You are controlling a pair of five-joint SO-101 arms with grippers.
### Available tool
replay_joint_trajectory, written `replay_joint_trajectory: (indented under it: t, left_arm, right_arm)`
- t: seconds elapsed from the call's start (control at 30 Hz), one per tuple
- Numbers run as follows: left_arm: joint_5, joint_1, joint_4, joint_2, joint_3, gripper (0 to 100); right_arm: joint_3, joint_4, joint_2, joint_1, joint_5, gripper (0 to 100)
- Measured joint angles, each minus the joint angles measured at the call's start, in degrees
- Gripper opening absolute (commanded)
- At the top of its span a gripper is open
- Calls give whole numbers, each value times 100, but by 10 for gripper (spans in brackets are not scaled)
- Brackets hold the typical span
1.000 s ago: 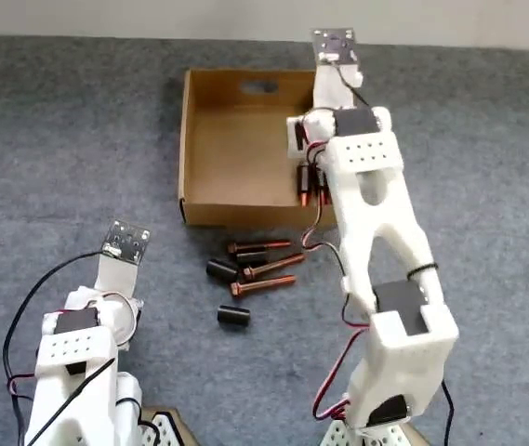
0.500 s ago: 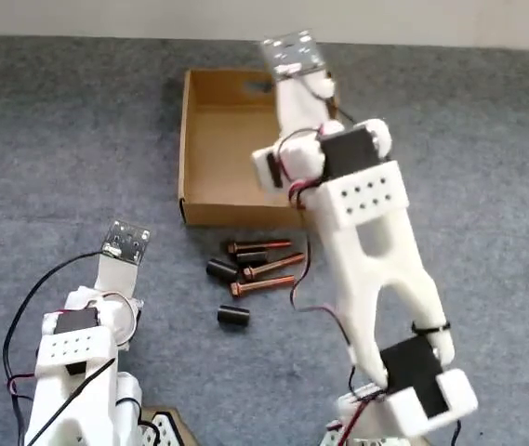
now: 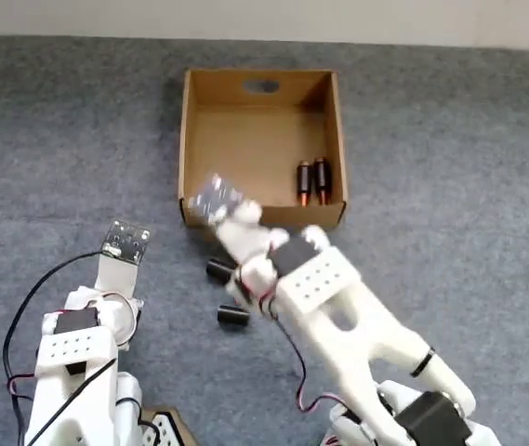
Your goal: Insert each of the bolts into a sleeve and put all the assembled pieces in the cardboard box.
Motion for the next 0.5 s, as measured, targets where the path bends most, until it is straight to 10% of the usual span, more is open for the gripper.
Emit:
replay_joint_trajectory:
  t: [0.5]
  left_arm:
    - [0,0,0,0,0,10]
  right_arm:
    - [325,-791,1046,-976,105,91]
